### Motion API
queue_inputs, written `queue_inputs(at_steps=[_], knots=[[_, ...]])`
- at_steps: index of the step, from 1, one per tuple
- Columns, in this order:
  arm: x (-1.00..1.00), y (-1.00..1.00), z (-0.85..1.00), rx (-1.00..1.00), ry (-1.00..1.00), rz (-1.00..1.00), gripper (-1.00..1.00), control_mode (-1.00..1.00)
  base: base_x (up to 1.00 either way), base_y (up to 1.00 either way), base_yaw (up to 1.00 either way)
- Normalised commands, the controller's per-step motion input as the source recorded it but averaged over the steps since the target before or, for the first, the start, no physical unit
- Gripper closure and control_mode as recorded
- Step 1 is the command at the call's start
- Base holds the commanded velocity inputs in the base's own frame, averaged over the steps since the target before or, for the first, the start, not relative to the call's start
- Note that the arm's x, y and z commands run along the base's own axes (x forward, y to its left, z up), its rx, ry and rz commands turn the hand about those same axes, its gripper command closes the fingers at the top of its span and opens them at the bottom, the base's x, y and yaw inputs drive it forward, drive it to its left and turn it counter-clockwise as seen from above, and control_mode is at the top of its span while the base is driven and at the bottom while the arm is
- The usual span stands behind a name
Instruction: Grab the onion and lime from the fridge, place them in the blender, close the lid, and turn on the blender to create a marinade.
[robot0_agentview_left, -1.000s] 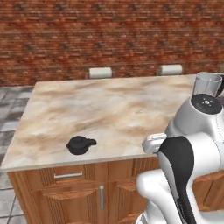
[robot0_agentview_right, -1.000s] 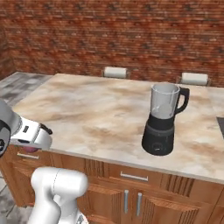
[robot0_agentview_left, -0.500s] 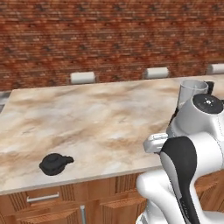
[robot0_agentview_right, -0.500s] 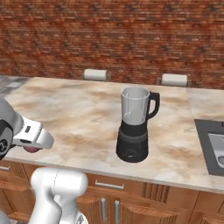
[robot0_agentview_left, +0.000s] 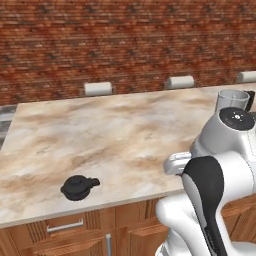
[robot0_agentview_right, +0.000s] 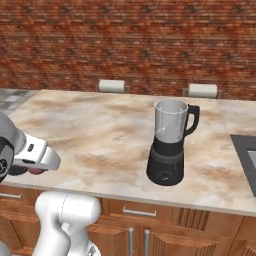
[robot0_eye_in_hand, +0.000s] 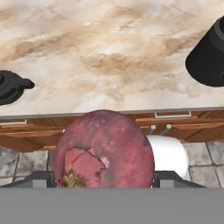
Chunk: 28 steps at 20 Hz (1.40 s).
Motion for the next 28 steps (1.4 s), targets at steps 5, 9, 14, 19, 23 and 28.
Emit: queue_inputs(at_steps=[5, 9, 14, 19, 23, 28], knots=[[0.0, 0.0, 0.0, 0.0, 0.0, 0.0, 1.0, 1.0, 0.0, 0.14, 0.0], [0.0, 0.0, 0.0, 0.0, 0.0, 0.0, 1.0, 1.0, 0.0, -0.19, 0.1], [0.0, 0.0, 0.0, 0.0, 0.0, 0.0, 1.0, 1.0, 0.0, -0.08, 0.05], [0.0, 0.0, 0.0, 0.0, 0.0, 0.0, 1.0, 1.0, 0.04, 0.0, 0.02], [0.27, -0.45, 0.11, 0.05, 0.0, 0.0, 1.0, -1.0, 0.0, 0.0, 0.0], [0.63, -0.93, 0.72, 0.07, -0.01, -0.01, 1.0, -1.0, 0.0, 0.0, 0.0]])
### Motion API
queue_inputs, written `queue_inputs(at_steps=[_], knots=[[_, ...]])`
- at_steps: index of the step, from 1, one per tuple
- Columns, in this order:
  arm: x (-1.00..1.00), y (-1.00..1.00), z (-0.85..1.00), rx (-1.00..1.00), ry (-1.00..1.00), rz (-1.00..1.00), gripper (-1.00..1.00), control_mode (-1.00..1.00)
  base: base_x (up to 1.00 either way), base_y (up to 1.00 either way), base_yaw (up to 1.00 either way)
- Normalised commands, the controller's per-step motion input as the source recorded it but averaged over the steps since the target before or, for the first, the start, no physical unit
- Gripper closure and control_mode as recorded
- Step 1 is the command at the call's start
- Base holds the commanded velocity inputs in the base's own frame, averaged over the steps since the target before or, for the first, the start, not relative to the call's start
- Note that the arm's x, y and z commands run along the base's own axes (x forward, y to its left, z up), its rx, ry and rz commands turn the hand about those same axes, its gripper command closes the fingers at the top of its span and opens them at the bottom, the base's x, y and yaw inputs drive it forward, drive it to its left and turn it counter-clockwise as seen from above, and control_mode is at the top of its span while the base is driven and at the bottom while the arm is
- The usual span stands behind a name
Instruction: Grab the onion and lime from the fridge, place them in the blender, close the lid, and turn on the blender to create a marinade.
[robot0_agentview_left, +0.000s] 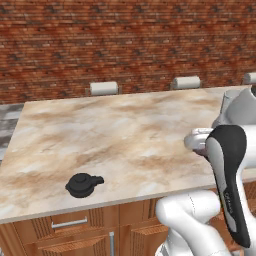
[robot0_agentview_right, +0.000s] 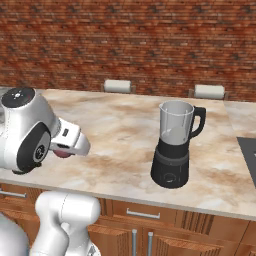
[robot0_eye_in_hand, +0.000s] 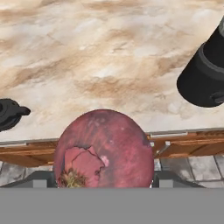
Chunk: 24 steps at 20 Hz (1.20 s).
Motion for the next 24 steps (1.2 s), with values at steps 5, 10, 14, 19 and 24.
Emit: queue_inputs(at_steps=[5, 10, 14, 19, 24], knots=[[0.41, -0.98, 0.59, 0.07, -0.03, -0.18, 1.0, -1.0, 0.0, 0.0, 0.0], [0.48, -0.92, 0.29, 0.06, 0.0, -0.29, 1.0, -1.0, 0.0, 0.0, 0.0], [0.46, -0.66, 0.27, 0.0, -0.06, -0.28, 1.0, -1.0, 0.0, 0.0, 0.0], [0.25, -0.46, 0.36, 0.0, -0.1, -0.24, 1.0, -1.0, 0.0, 0.0, 0.0], [0.28, -0.57, 0.34, 0.0, -0.05, -0.16, 1.0, -1.0, 0.0, 0.0, 0.0]])
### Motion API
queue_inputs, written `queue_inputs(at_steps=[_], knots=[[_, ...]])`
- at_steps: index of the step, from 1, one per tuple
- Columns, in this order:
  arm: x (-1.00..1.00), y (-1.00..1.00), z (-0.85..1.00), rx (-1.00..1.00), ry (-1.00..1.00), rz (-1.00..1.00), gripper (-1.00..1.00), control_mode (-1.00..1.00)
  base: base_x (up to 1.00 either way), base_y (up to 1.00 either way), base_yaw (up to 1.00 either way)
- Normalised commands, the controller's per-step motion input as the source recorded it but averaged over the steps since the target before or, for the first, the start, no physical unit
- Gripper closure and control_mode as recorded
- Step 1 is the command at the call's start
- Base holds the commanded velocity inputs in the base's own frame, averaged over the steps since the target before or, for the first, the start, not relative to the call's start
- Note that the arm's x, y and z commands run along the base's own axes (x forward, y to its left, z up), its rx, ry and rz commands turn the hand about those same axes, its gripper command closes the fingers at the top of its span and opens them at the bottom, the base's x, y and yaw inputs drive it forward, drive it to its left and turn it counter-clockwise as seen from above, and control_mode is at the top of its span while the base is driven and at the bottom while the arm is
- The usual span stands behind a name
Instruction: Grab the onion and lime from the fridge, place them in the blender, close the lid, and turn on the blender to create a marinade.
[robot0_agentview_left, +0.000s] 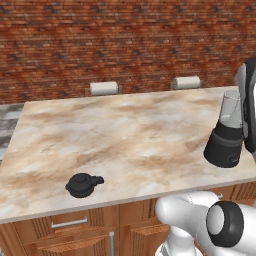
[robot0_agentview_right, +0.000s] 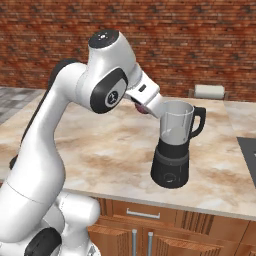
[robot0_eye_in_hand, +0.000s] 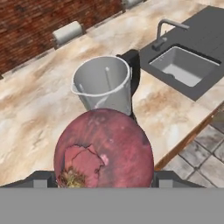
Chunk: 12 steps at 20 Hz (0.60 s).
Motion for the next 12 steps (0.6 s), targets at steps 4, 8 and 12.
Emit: queue_inputs(at_steps=[4, 8, 12], knots=[[0.45, -0.48, 0.14, 0.0, 0.0, -0.11, 1.0, -1.0, 0.0, 0.0, 0.0], [0.69, -0.27, -0.23, 0.0, 0.0, -0.02, 1.0, -1.0, 0.0, 0.0, 0.0], [0.66, -0.14, -0.48, 0.01, 0.0, 0.0, 1.0, -1.0, 0.0, 0.0, 0.0]])
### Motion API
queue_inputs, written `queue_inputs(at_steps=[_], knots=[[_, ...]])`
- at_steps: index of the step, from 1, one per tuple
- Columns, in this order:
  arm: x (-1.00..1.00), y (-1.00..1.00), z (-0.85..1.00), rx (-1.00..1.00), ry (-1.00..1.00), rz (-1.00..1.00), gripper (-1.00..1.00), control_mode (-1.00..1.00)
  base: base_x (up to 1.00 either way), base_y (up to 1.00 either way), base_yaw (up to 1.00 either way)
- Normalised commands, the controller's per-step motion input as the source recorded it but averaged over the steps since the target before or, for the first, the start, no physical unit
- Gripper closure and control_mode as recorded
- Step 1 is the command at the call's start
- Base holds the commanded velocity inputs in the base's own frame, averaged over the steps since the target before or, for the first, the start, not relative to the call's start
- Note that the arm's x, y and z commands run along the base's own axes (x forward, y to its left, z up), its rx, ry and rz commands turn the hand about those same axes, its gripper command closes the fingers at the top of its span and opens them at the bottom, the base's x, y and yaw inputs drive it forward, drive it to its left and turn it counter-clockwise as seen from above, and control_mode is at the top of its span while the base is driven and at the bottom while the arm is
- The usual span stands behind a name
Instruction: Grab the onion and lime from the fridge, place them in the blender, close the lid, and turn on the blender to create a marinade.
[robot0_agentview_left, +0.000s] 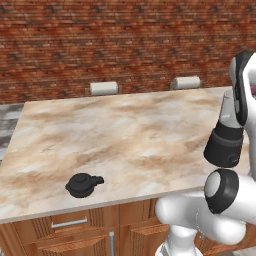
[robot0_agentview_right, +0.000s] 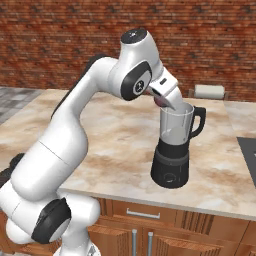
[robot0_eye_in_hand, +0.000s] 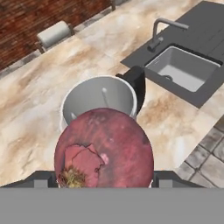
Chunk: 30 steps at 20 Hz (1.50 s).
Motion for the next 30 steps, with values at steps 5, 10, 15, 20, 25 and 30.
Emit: queue_inputs(at_steps=[5, 10, 15, 20, 25, 30], knots=[[0.51, -0.27, -0.49, 0.03, 0.0, 0.0, 1.0, -1.0, 0.0, 0.0, 0.0], [0.41, -0.35, -0.27, 0.02, 0.0, 0.0, 1.0, -1.0, 0.0, 0.0, 0.0], [0.4, -0.15, -0.17, 0.0, 0.03, 0.0, 1.0, -1.0, 0.0, 0.0, 0.0], [0.29, -0.01, -0.35, 0.0, 0.11, 0.0, 1.0, -1.0, 0.0, 0.0, 0.0], [0.0, 0.0, -0.57, 0.0, 0.17, 0.02, 1.0, -1.0, 0.0, 0.0, 0.0], [-0.21, 0.02, -0.57, 0.0, 0.05, 0.02, -1.0, -1.0, 0.0, 0.0, 0.0]])
